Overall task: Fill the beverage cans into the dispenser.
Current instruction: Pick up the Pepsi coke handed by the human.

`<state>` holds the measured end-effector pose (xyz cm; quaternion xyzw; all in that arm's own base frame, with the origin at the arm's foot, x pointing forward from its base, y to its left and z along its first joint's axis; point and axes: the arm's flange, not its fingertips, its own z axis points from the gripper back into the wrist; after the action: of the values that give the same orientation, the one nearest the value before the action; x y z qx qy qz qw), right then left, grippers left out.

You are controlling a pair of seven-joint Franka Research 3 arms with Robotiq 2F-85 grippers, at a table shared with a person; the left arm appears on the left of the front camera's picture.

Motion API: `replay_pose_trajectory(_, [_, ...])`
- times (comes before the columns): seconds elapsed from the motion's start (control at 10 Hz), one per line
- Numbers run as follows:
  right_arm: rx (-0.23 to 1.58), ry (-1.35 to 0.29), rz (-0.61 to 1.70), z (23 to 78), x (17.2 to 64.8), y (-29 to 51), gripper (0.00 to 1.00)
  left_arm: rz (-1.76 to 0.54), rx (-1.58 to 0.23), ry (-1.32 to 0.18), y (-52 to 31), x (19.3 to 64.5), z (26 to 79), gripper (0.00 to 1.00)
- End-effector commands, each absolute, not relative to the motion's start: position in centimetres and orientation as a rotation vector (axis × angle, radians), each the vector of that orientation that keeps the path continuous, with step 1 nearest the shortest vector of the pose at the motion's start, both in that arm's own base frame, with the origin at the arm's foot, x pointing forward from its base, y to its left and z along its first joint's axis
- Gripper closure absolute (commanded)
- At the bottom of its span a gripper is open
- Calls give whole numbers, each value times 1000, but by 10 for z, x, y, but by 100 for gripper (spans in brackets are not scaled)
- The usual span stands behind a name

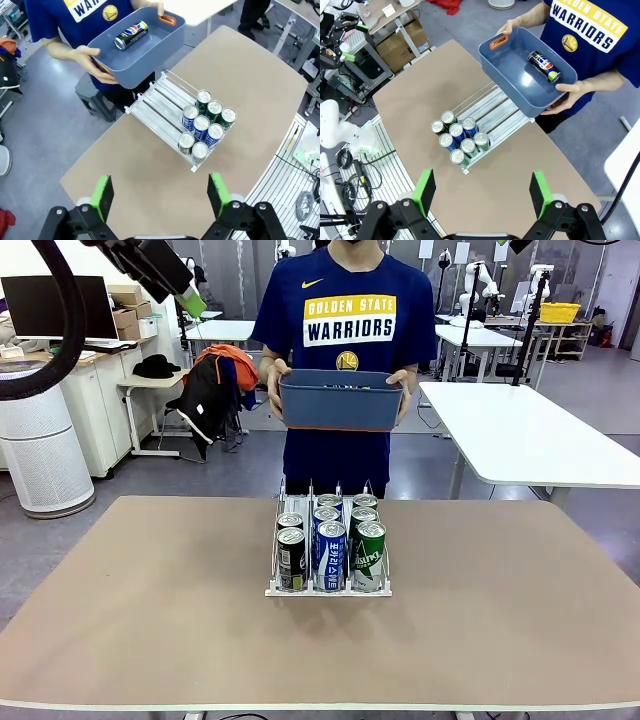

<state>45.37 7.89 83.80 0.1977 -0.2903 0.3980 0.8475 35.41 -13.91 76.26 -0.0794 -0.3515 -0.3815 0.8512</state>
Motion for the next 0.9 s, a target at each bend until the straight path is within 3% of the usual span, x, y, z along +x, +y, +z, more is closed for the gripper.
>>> replay_pose_trajectory(0.0, [423,-607,832,838,452,80,0,-819,-168,-734,-144,355,760,0])
replay_pose_trajectory(0.8, [423,-607,832,838,452,80,0,-819,-168,-734,-144,355,760,0])
